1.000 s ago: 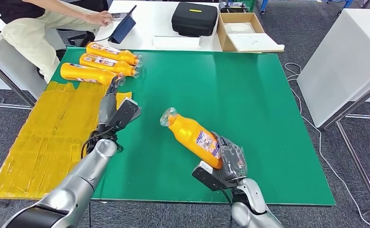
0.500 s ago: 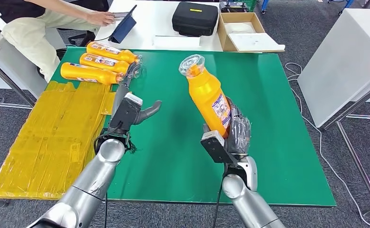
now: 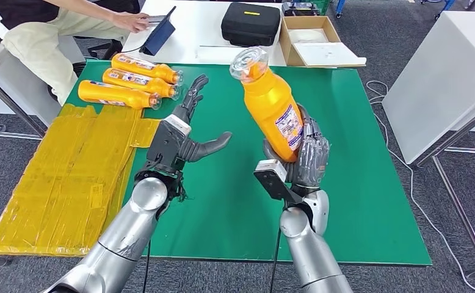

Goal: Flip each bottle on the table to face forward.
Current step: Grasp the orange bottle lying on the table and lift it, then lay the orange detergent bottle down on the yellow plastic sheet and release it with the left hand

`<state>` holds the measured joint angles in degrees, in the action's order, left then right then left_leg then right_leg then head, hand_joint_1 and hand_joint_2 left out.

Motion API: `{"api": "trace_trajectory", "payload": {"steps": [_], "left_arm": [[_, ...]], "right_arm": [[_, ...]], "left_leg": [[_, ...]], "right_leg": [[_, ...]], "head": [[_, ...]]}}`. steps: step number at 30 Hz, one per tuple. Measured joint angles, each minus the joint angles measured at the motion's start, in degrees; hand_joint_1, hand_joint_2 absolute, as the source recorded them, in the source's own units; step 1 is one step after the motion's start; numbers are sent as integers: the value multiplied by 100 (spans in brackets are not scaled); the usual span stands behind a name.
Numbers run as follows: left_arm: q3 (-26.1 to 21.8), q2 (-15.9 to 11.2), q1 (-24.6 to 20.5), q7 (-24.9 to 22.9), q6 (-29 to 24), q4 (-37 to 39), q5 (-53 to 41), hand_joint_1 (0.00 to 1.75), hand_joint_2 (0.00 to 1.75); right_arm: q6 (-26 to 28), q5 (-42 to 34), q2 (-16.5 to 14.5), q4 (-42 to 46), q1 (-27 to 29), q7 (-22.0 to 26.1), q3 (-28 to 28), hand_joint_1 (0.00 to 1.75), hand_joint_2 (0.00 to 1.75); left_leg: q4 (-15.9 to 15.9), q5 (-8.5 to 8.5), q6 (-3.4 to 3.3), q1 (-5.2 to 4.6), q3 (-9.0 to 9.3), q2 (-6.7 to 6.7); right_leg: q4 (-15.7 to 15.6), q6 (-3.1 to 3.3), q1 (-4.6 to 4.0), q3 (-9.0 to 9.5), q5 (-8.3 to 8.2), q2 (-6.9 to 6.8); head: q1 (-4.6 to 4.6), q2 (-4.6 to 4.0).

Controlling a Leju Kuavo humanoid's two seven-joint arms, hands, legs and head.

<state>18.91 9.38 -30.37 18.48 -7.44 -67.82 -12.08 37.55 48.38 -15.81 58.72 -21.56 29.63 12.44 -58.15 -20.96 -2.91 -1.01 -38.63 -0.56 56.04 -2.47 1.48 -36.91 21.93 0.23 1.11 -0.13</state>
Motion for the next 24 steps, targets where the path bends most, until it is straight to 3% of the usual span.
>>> {"api": "trace_trajectory", "payload": {"steps": [9,24], "left_arm": [[117,97,7,-108,374,-246,605,0,175],[120,248,15,-384,969,-444,1773,0,175]], "right_arm": [[0,470,-305,-170,-111,263,-412,175,175],[0,600,-485,-527,-357,23,-494,175,175]], "left_leg": [[0,0,0,0,0,1],[0,0,0,0,0,1]], "right_leg": [[1,0,0,-1,0,1],[1,0,0,-1,0,0]], "head": [[0,0],[1,0]]}}
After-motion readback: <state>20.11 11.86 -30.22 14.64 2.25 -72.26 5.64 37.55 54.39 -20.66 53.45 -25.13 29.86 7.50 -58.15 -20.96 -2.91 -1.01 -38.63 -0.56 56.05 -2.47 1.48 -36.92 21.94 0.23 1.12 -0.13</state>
